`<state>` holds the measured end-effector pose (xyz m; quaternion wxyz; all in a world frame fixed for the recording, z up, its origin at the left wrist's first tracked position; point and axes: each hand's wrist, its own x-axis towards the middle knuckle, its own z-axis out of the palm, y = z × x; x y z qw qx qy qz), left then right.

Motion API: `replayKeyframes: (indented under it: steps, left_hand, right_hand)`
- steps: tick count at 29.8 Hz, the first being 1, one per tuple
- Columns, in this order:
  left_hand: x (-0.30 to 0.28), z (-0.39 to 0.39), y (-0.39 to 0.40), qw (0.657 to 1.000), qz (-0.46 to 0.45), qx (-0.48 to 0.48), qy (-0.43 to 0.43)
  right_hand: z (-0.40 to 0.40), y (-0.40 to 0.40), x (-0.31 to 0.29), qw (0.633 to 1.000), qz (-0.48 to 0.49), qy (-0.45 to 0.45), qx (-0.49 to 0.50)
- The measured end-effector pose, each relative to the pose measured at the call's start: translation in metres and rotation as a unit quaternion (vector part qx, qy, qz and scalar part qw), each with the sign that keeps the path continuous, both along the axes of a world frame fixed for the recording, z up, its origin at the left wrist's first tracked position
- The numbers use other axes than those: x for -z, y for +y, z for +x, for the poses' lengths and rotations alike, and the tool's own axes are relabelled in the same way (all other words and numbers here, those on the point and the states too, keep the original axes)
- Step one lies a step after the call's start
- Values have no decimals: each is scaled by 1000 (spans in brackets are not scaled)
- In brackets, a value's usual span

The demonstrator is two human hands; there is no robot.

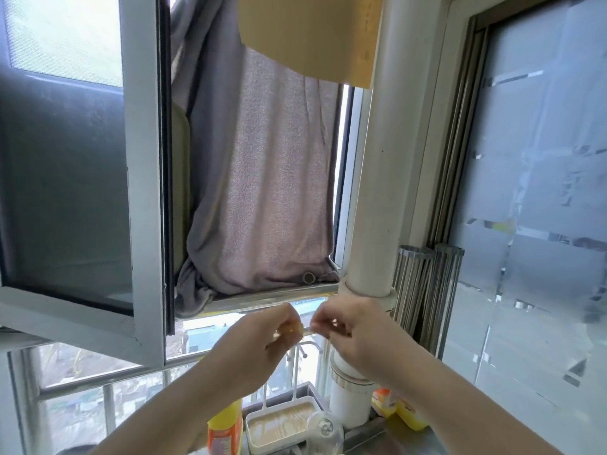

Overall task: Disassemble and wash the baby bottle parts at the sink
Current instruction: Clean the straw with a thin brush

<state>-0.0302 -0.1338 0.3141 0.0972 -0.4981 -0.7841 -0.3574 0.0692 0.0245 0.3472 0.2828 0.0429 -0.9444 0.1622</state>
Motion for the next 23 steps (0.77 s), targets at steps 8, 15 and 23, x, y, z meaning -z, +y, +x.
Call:
replayKeyframes:
  steps: [8,15,23]
  left_hand:
    - [-2,-12,-4,999,-17,-25,31]
    - [-2,-15,-7,999,-39,1,4]
    - [-6,-25,-5,999,-23,-17,30]
  right_hand:
    - [0,3,-4,1000,-10,-9,2]
    - [-10,0,-3,1000,15,-2,-2]
    - [-16,9,-8,999,-32,9,27]
